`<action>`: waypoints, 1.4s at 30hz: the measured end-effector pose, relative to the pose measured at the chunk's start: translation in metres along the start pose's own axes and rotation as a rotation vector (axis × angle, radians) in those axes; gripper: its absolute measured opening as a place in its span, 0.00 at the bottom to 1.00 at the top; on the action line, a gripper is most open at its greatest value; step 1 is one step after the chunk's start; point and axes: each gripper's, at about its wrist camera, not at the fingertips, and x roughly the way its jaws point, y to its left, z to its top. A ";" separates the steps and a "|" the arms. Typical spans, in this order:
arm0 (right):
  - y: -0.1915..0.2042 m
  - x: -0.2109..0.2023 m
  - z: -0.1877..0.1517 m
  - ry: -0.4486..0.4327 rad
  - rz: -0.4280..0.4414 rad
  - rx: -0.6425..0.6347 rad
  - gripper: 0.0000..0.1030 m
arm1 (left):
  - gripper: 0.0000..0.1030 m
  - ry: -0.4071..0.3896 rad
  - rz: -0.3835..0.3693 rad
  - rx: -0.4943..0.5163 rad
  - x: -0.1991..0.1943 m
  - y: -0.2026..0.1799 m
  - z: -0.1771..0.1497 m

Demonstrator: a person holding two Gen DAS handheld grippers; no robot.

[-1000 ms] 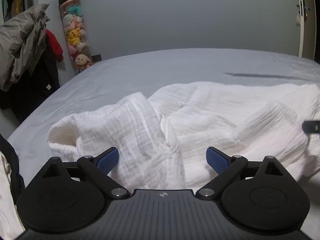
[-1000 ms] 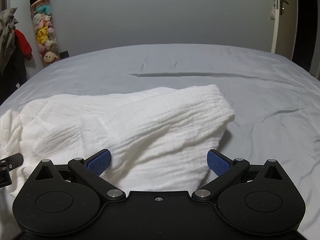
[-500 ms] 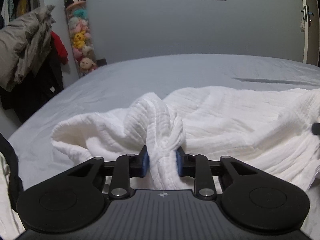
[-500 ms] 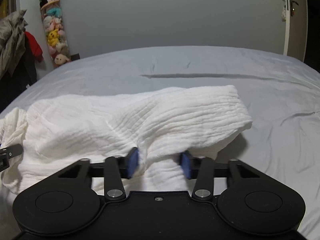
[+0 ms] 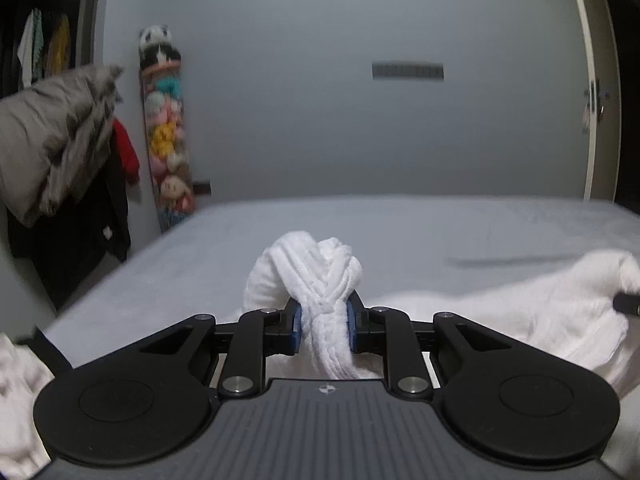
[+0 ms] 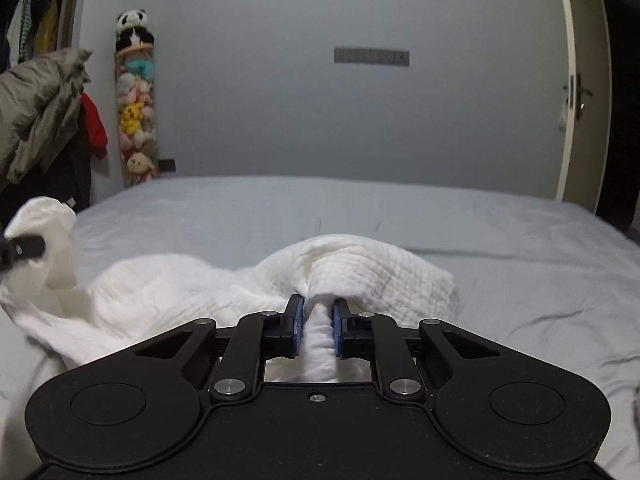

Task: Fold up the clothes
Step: 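Grasp the shirt fabric with the left gripper while the right gripper grasps another edge, then lift the shirt with both grippers and shake it out in the air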

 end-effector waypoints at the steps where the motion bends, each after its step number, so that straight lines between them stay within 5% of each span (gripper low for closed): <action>1: -0.002 -0.010 0.006 -0.005 0.002 0.010 0.12 | 0.19 -0.015 -0.006 -0.004 -0.008 0.003 0.009; 9: -0.016 -0.090 0.057 -0.045 -0.014 -0.048 0.12 | 0.19 -0.084 -0.103 0.029 -0.069 -0.002 0.052; 19: -0.079 -0.123 0.067 0.089 -0.169 -0.067 0.13 | 0.19 0.076 -0.314 0.103 -0.045 -0.048 0.028; 23: -0.101 -0.121 0.047 0.211 -0.034 -0.047 0.25 | 0.19 0.104 -0.269 0.130 -0.025 -0.055 0.008; 30: -0.093 -0.106 -0.003 0.318 0.105 -0.227 0.36 | 0.19 0.130 -0.214 0.158 -0.011 -0.045 0.007; 32: -0.084 -0.098 -0.017 0.340 0.146 -0.292 0.49 | 0.19 0.131 -0.212 0.159 -0.012 -0.041 0.011; 34: -0.069 -0.087 -0.029 0.355 0.176 -0.371 0.51 | 0.19 0.131 -0.213 0.153 -0.014 -0.036 0.016; 42: -0.036 -0.049 -0.064 0.371 0.090 -0.570 0.49 | 0.19 0.095 -0.228 0.139 -0.031 -0.019 0.036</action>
